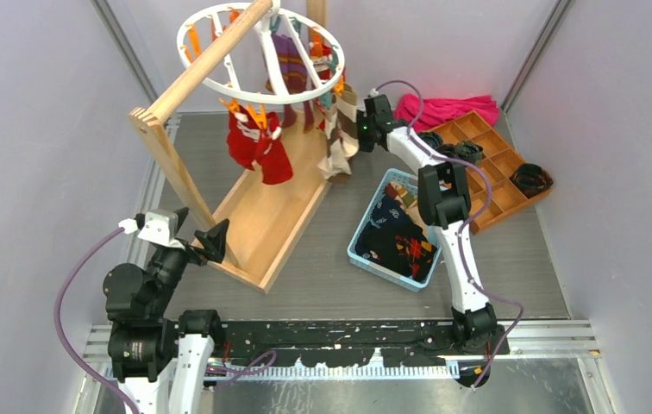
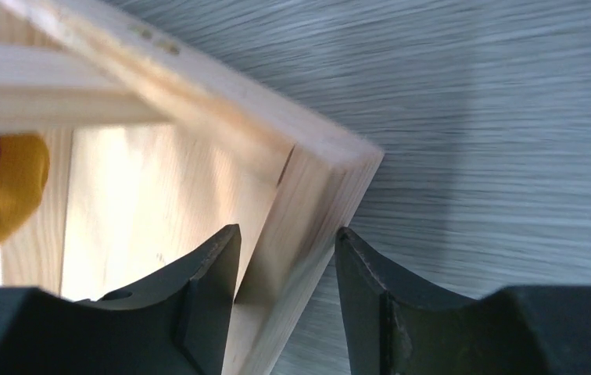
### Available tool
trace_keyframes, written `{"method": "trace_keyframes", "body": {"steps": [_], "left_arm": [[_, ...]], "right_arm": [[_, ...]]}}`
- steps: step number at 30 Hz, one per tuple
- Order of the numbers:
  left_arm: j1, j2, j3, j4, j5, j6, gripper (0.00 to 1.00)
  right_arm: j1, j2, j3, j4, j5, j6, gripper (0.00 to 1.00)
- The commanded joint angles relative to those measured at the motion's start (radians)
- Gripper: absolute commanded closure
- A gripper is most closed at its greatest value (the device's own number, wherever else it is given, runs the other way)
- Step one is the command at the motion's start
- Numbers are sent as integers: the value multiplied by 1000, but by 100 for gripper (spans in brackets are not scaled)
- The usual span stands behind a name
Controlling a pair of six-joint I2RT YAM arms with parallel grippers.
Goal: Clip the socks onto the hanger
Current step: Adjust the clothesline at the center of the board.
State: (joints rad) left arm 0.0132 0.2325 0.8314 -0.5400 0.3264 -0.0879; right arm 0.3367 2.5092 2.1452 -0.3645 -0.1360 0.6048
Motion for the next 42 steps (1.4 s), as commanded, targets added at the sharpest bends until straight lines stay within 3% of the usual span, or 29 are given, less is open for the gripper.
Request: {"method": "trace_keyframes", "body": {"steps": [1, 5, 13, 17, 20, 24, 26, 32, 35, 37, 42], "left_arm": [[-5, -5, -10, 36, 35, 16, 11], [-4, -7, 4, 21, 72, 22, 11], [-69, -19, 114, -119, -25, 83, 6], [-98, -41, 169, -188, -113, 81, 6], [-122, -56, 223, -226, -118, 50, 7], [-179, -17, 298, -258, -142, -20, 11], [-221, 51, 342, -292, -185, -24, 18], [-389, 57, 369, -246, -353, -95, 76], [-492, 37, 341, -255, -532, -100, 94], [-579, 50, 315, -257, -667, -83, 100], [-779, 87, 259, -211, -1019, -13, 100]], "right_arm": [[98, 17, 153, -24, -241, 1, 44], [71, -54, 98, -32, -241, -48, 32], [-29, -408, -307, 65, -228, -184, 10], [-44, -542, -455, 49, -232, -227, 7], [-62, -625, -537, 28, -233, -239, 1], [-85, -744, -654, -7, -236, -303, 0], [-93, -811, -715, -24, -238, -348, 0], [-137, -1088, -908, -62, -265, -524, 0], [-194, -1219, -979, -115, -366, -627, 0], [-238, -1281, -1001, -171, -473, -701, 0], [-322, -1377, -1061, -219, -646, -778, 0]]}}
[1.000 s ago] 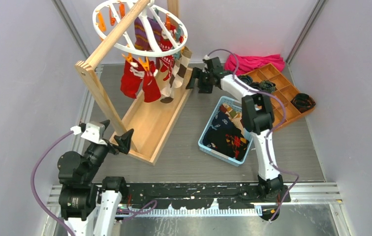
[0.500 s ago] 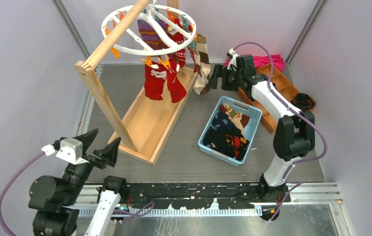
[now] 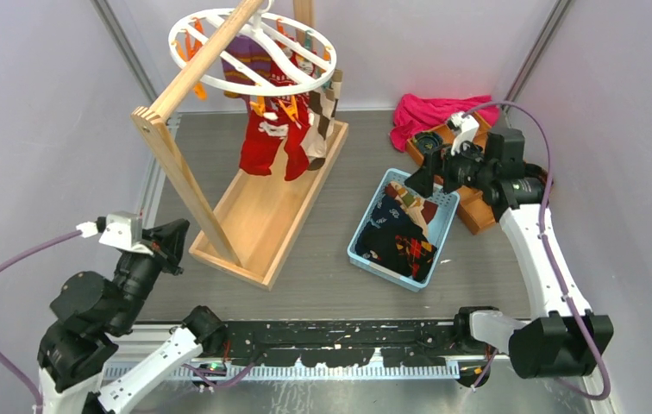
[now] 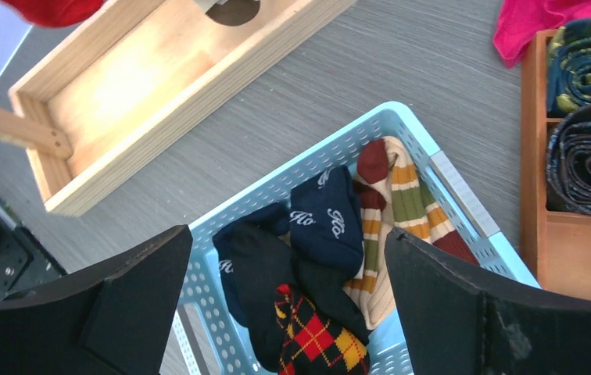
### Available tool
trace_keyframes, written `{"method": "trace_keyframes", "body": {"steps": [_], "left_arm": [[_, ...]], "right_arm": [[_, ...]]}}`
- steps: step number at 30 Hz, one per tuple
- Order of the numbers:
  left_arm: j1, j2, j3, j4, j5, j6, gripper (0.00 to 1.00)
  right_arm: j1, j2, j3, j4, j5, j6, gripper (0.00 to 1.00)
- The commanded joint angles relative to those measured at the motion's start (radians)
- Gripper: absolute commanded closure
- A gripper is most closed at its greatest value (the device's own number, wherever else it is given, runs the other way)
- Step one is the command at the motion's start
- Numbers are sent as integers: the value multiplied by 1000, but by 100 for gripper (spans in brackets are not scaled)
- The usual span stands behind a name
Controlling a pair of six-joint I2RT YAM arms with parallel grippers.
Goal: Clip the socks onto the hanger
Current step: Adjust the clothesline at the center of the board.
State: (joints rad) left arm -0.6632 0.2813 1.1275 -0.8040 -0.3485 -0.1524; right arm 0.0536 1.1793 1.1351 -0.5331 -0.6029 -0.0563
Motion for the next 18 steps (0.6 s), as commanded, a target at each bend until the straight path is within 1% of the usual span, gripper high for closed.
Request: {"method": "trace_keyframes", "body": {"steps": [1, 4, 7, 10, 14, 16, 18], "left_arm": [[-129, 53, -41, 58, -403, 69, 100], [-189, 99, -35, 60, -536, 118, 100], [-217, 117, -30, 63, -637, 148, 100], [-244, 113, -42, 107, -677, 211, 100], [-333, 170, -52, 150, -769, 262, 100], [-362, 169, -68, 225, -791, 294, 100], [-386, 135, -85, 292, -797, 334, 100]], "right_arm": [[-63, -64, -65, -38, -197, -117, 0], [-90, -88, -75, -30, -226, -117, 0], [-100, -80, -80, -31, -252, -113, 0], [-105, -68, -87, -30, -265, -112, 0], [-110, -72, -88, -31, -286, -109, 0], [-115, -81, -94, -30, -294, -109, 0], [-120, -91, -103, -28, -304, -108, 0]]}}
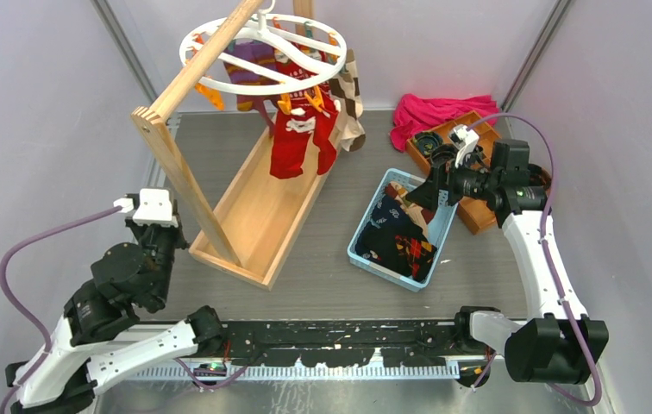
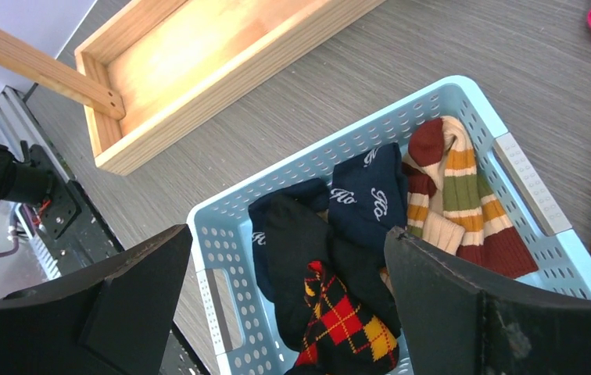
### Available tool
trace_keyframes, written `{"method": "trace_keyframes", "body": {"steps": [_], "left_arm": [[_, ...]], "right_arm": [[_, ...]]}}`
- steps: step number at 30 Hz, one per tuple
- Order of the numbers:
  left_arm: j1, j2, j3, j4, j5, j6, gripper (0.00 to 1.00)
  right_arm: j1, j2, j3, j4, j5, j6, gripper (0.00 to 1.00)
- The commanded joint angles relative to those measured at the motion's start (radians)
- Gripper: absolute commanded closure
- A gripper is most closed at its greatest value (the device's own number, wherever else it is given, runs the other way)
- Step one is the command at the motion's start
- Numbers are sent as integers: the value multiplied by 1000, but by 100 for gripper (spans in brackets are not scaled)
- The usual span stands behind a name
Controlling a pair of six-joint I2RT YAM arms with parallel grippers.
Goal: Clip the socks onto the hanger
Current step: Adjust the clothesline at the center of the board.
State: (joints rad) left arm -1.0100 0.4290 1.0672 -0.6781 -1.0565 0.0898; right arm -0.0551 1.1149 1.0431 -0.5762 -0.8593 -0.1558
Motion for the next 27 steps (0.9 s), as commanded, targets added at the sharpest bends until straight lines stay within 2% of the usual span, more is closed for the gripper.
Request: {"method": "trace_keyframes", "body": {"steps": [1, 3, 6, 11, 12, 13, 14, 15, 16, 17, 19, 22, 24, 26, 27], "left_arm": [[-59, -25, -34, 199, -107, 116, 100], [-133, -27, -43, 244, -168, 162, 100], [-308, -29, -31, 293, -307, 229, 100], [-636, -150, -106, 602, -503, 522, 100], [-680, -154, -90, 539, -542, 487, 100], [-699, -148, -52, 362, -577, 329, 100], [-707, -131, 14, 15, -615, 89, 100], [-706, -99, 76, -259, -640, -146, 100], [-701, -61, 119, -428, -644, -344, 100], [-699, -45, 135, -462, -644, -405, 100], [-699, -14, 145, -416, -642, -359, 100], [-697, 23, 200, -489, -643, -416, 100], [-697, 29, 189, -425, -642, -354, 100], [-697, 37, 152, -264, -638, -239, 100], [-697, 45, 139, -237, -634, -205, 100]], "right_arm": [[-13, -29, -13, 16, -53, -8, 0], [-15, -29, -15, 19, -70, -5, 0], [-15, -29, -11, 19, -88, 2, 0], [-18, -45, -21, 25, -102, 6, 0], [-18, -43, -22, 25, -103, 6, 0], [-20, -42, -20, 23, -104, 4, 0], [-22, -43, -20, 23, -105, 3, 0], [-23, -43, -20, 22, -105, 1, 0], [-24, -44, -21, 22, -106, 1, 0], [-26, -45, -21, 22, -106, 1, 0], [-30, -44, -22, 22, -108, -1, 0], [-35, -46, -23, 20, -114, -2, 0], [-39, -53, -27, 21, -118, -6, 0], [-43, -61, -30, 20, -123, -10, 0], [-44, -64, -30, 19, -127, -12, 0]]}}
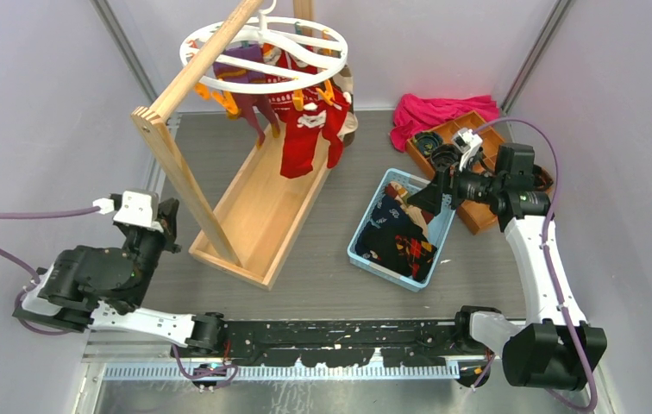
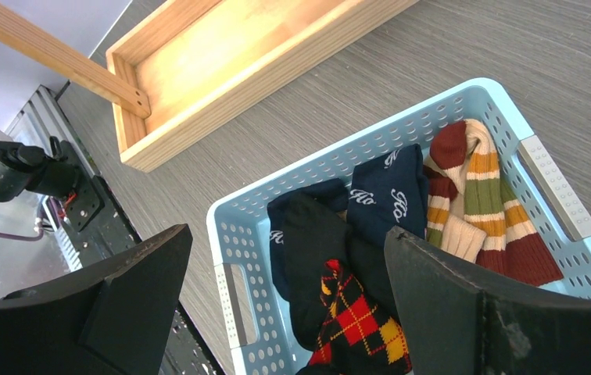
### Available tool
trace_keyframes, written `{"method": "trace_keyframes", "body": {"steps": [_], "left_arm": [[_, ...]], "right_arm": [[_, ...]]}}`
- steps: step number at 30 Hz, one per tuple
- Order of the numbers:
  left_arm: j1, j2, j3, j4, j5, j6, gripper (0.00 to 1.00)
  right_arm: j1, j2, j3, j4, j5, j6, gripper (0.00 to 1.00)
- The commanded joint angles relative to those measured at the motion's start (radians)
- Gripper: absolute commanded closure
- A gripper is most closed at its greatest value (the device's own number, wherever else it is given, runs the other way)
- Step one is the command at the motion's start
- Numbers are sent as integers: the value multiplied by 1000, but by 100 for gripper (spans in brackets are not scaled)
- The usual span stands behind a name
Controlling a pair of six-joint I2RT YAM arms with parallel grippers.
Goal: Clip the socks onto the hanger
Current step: Adjust the clothesline at the center of the board.
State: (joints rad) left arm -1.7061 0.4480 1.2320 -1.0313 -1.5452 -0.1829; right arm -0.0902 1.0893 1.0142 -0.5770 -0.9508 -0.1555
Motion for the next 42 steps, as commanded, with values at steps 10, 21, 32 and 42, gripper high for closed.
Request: {"method": "trace_keyframes", "body": {"steps": [10, 21, 32, 42], "left_arm": [[-54, -48, 9, -69, -151, -78, 100], [-165, -33, 97, -287, -154, -224, 100], [-131, 34, -29, 90, -155, 147, 100], [-35, 346, -27, 308, -121, 390, 100]], "right_arm": [[-14, -45, -4, 15, -70, -15, 0], [-17, -53, -11, 29, -86, -3, 0], [-26, -65, -12, 28, -95, -6, 0], [-32, -69, -10, 14, -101, -25, 0]]}}
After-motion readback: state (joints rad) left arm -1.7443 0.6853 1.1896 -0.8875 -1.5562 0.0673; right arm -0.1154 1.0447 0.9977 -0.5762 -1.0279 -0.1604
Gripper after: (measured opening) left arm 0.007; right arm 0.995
